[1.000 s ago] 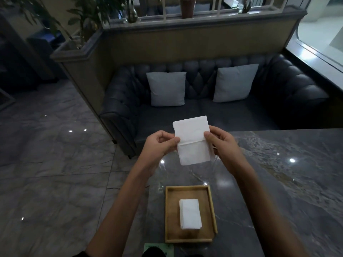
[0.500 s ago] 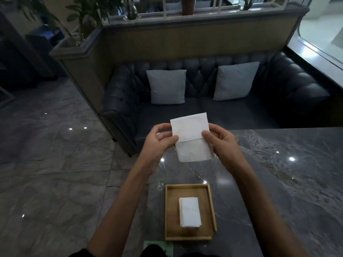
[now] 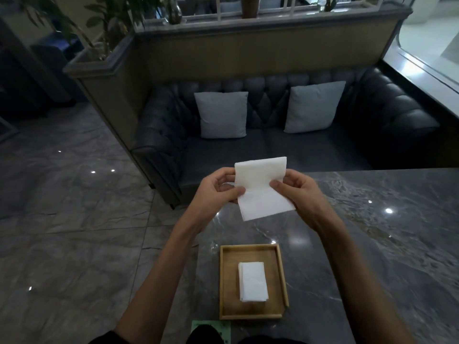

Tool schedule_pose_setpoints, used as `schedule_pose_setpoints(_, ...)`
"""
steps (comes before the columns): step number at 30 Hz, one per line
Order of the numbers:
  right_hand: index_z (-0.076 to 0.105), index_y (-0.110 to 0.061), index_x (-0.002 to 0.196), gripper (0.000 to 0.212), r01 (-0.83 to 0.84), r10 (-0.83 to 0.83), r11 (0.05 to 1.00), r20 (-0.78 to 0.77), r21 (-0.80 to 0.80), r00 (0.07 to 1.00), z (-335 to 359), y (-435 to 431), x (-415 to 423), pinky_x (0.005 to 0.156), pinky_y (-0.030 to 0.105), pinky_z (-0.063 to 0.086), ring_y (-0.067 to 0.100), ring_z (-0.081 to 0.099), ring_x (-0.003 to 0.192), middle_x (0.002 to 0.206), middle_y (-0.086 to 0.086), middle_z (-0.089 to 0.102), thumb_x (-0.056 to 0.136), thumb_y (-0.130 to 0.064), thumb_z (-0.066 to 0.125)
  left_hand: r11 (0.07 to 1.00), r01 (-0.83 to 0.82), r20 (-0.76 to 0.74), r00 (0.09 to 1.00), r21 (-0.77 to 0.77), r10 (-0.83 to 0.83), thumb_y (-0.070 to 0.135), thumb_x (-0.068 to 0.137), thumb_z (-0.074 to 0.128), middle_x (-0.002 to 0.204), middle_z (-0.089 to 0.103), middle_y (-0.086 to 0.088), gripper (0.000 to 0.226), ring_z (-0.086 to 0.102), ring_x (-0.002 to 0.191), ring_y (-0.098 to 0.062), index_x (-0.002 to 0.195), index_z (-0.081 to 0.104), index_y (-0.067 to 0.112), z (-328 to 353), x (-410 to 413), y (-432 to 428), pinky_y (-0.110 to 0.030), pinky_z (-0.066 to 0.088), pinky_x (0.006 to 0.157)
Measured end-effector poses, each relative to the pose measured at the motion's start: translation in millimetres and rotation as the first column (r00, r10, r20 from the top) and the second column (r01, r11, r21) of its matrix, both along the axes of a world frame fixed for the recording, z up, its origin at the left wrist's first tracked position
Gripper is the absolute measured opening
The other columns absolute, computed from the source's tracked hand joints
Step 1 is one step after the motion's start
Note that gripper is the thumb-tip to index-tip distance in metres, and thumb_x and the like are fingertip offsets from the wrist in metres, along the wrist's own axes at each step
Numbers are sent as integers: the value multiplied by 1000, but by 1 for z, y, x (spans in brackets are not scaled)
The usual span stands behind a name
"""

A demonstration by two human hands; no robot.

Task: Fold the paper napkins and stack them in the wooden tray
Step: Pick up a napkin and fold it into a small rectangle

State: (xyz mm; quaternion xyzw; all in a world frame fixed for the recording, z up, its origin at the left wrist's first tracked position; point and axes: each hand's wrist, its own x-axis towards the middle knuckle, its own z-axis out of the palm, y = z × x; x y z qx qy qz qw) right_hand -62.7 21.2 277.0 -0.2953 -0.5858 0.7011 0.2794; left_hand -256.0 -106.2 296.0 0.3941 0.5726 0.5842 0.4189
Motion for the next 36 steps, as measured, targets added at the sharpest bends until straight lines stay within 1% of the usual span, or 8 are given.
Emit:
schedule_pose_setpoints(4,78,-22,82,35,3,-2,999,-35,36,999,4,-1,-2,70,28,61,20,73,103,113,-1,77,96,1,55,995,-47,-43,998,92,51,-12,92,56,110,67,0,33,68,99,-8,82,73,15,0,5,0,-25,57,76)
schedule_pose_setpoints(10,73,-23,71,46,65,-57,992,-74,112,996,6,-3,-1,52,14,48,2,68,69,78,-9,72,95,6,46,979,-112,71,992,172,101,-14,92,53,117,66,-3,44,67,106,-12,65,67,18,-5,7,1,-24,56,79)
schedule_pose_setpoints(15,69,-24,70,44,50,-25,987,-161,150,987,6,-3,2,52,18,44,9,61,68,76,-2,65,95,4,47,989,-41,397,917,140,-18,16,96,54,111,72,-10,14,70,99,-24,107,63,13,-5,1,-3,-32,59,80)
schedule_pose_setpoints(17,68,-21,74,38,16,11,989,-179,147,984,6,-2,3,54,22,43,18,59,73,82,8,61,94,3,46,998,-38,329,944,42,22,29,98,58,98,75,-6,23,72,90,-20,114,62,13,-3,5,-4,-28,59,73)
schedule_pose_setpoints(21,71,-17,73,30,-15,25,997,-136,78,990,2,-1,2,54,25,38,20,55,75,84,4,61,82,-11,43,992,-120,98,988,41,115,8,93,68,93,75,-3,14,71,84,-13,106,69,13,-6,12,-3,-23,57,68)
schedule_pose_setpoints(26,74,-20,92,20,-3,10,993,-59,116,998,-5,-1,3,60,17,47,5,62,78,90,-8,67,92,-32,59,993,-105,90,991,61,100,8,88,72,102,73,0,23,70,92,-12,102,73,25,-4,14,-3,-23,57,74)
schedule_pose_setpoints(33,68,-21,112,17,149,-131,977,-120,155,984,-3,-8,1,65,20,54,7,68,85,98,-10,71,96,-16,65,994,-40,132,991,101,27,-6,93,54,117,70,-12,33,69,103,-25,118,64,13,-8,11,-8,-32,58,84)
schedule_pose_setpoints(36,67,-23,114,19,195,-175,962,-116,193,978,2,-12,0,68,22,57,9,69,90,102,-12,70,97,-16,64,997,-3,100,995,76,-5,6,98,56,120,69,-11,26,68,107,-27,123,61,11,-7,14,-11,-35,58,86)
